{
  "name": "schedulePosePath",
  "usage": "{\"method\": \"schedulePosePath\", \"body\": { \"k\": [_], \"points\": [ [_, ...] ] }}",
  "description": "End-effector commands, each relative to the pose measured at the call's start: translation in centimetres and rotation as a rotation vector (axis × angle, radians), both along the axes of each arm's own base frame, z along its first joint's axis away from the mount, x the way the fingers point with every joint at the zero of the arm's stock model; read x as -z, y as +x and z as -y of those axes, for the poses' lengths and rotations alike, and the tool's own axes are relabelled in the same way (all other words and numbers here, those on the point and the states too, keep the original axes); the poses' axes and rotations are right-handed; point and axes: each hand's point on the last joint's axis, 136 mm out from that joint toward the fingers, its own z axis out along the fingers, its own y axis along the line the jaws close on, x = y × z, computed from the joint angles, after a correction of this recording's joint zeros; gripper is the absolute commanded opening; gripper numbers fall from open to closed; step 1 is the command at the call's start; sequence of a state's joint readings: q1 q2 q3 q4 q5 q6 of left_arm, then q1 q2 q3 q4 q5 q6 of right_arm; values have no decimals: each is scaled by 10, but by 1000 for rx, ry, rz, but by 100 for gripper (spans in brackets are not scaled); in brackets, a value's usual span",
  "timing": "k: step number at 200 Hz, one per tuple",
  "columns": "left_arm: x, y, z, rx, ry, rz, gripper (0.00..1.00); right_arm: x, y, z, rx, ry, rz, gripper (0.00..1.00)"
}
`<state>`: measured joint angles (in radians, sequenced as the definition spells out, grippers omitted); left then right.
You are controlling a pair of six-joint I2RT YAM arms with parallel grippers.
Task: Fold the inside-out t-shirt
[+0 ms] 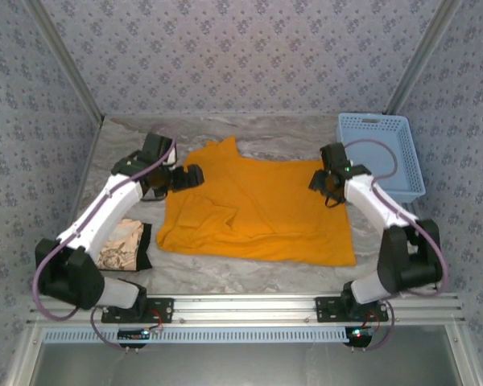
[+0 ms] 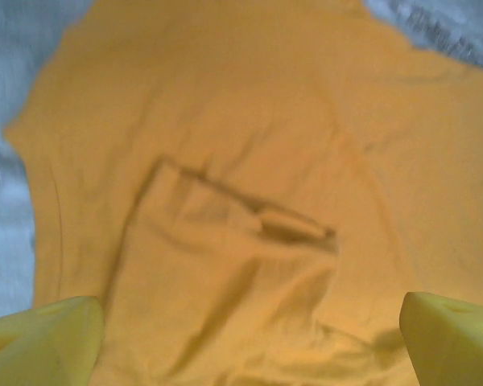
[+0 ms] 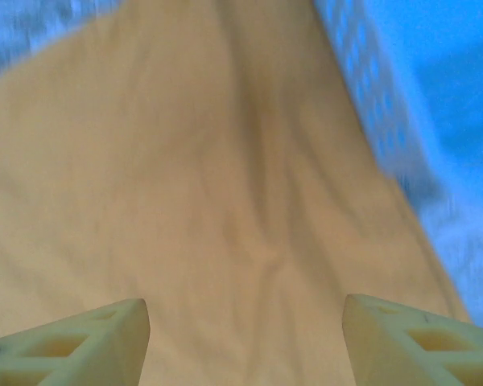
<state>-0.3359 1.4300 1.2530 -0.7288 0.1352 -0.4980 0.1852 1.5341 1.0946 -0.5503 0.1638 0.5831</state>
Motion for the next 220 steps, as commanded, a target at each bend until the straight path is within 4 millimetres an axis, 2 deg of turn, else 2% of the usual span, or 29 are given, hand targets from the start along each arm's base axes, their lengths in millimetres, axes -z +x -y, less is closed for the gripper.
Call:
{"method": "schedulePosePath", "body": {
  "k": [1,26,45,67,71,78,86,112,117,123,128,134,149,167,183,199,220],
  "points": [
    [-6,52,6,106,37,104,95,-18,53,10,-22,-16,76,67],
    [-2,117,10,105,25,183,94,-4,93,22,2,-38,48,66],
    [21,165,14,106,-10,173,91,11,118,31,14,-70,4,64],
    [47,204,22,161,15,139,89,29,142,30,24,-59,-24,63],
    [57,209,24,164,18,127,89,35,141,30,26,-57,-49,63],
    [57,224,26,153,17,143,89,40,146,29,24,-51,-58,62],
    [69,236,26,143,14,136,89,46,151,27,18,-54,-70,62],
    [89,277,26,98,34,141,89,63,160,27,16,-73,-109,62],
    [91,279,26,95,41,130,88,66,161,27,14,-75,-118,61],
    [102,283,25,89,50,111,88,70,162,28,14,-80,-130,61],
    [100,288,26,82,49,120,88,72,162,28,16,-85,-136,61],
    [106,291,26,78,46,114,87,75,162,29,19,-89,-145,61],
    [117,291,35,94,14,96,84,84,159,32,33,-100,-169,61],
    [132,282,44,144,14,63,81,93,155,32,38,-89,-190,61],
    [145,269,46,176,37,13,73,99,154,30,35,-74,-202,60],
    [156,256,49,197,17,-45,72,101,152,28,32,-73,-208,59],
    [160,247,56,229,-27,-68,63,104,151,27,27,-63,-212,58]
  ]
}}
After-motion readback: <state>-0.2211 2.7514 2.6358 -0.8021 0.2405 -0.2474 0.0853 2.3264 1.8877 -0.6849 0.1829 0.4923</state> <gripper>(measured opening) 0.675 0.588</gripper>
